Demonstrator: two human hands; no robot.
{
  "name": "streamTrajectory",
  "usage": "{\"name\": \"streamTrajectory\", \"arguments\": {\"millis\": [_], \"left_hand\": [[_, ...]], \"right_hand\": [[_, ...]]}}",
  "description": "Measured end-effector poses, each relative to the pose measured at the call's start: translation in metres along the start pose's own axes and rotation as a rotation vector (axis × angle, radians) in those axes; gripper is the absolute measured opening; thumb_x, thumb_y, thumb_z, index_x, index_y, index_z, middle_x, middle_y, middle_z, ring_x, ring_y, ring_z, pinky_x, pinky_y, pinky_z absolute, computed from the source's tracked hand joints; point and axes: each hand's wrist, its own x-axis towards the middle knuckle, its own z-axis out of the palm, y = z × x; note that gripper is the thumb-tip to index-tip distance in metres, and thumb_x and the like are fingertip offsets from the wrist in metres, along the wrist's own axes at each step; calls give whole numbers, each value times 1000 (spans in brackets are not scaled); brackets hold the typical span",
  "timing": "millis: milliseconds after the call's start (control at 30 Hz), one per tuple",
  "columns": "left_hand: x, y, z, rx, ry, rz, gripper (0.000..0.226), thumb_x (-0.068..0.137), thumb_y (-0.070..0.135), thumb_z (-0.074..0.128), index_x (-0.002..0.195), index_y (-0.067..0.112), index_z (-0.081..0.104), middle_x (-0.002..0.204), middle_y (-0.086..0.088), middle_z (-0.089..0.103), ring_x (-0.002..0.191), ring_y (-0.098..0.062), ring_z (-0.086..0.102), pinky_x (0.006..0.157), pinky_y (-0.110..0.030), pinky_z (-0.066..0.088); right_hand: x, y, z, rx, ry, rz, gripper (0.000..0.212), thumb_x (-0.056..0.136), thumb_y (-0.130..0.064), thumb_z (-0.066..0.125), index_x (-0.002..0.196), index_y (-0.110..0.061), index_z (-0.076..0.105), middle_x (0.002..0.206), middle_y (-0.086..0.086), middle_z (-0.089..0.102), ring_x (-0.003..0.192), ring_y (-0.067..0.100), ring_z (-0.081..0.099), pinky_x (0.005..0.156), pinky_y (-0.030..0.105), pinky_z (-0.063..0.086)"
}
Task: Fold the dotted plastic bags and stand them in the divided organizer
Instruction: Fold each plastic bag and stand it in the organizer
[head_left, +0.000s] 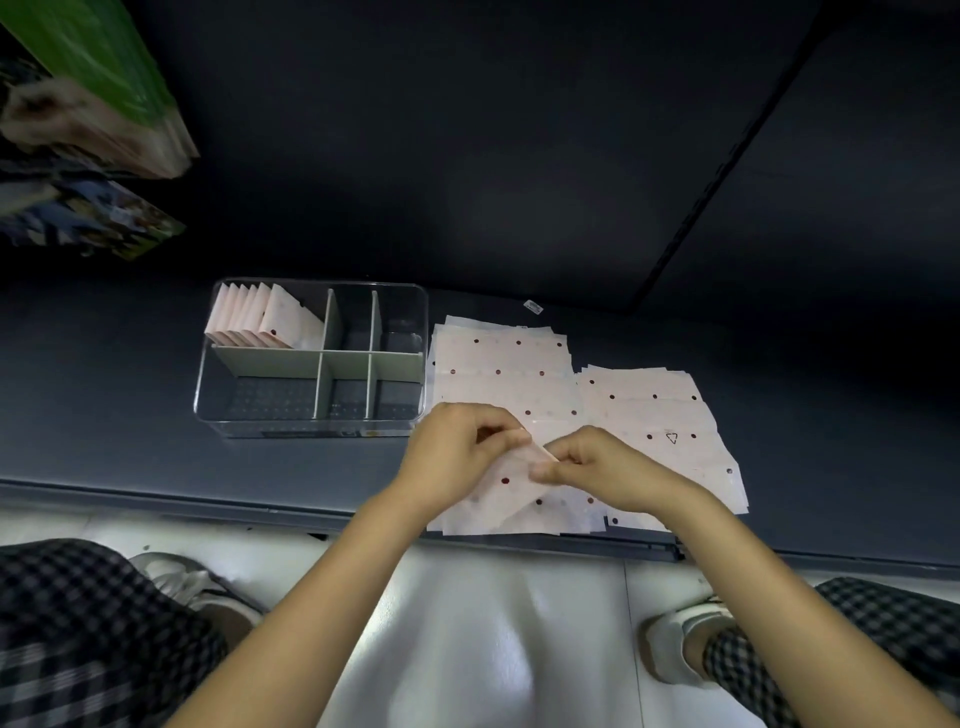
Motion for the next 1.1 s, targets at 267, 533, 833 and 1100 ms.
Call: {"name": "streamTrajectory", "arguments": {"millis": [267,533,833,1100], "left_hand": [[0,-33,-40,-233,-206,-238,4,78,18,76,75,16,74,78,-5,73,66,-6,64,64,-22,53],[20,-60,-85,-278,-148,-245,17,77,15,76,65,26,72,66,5,71,63,-7,65,57,-17,49],[48,-135,-163,384,409,-341,25,94,37,53,107,20,67,107,-5,60,97,-26,56,74,-40,50],[40,-175,-161,290,503,-409,31,97,29,48,123,17,60,121,-13,56,112,-30,52,88,-40,44]], "right_hand": [[9,-15,-6,314,-16,82,21,94,-19,55,94,-9,73,97,6,74,92,20,71,79,25,56],[58,-60,2,229,22,55,15,85,-15,68,99,-18,70,95,-1,73,86,13,70,69,21,56],[181,-139,30,159,413,25,29,83,-9,68,111,-10,64,105,2,68,74,13,70,65,27,60],[277,-172,77,-495,479,62,18,83,-7,56,101,-4,59,102,16,64,91,33,62,62,31,44]]}}
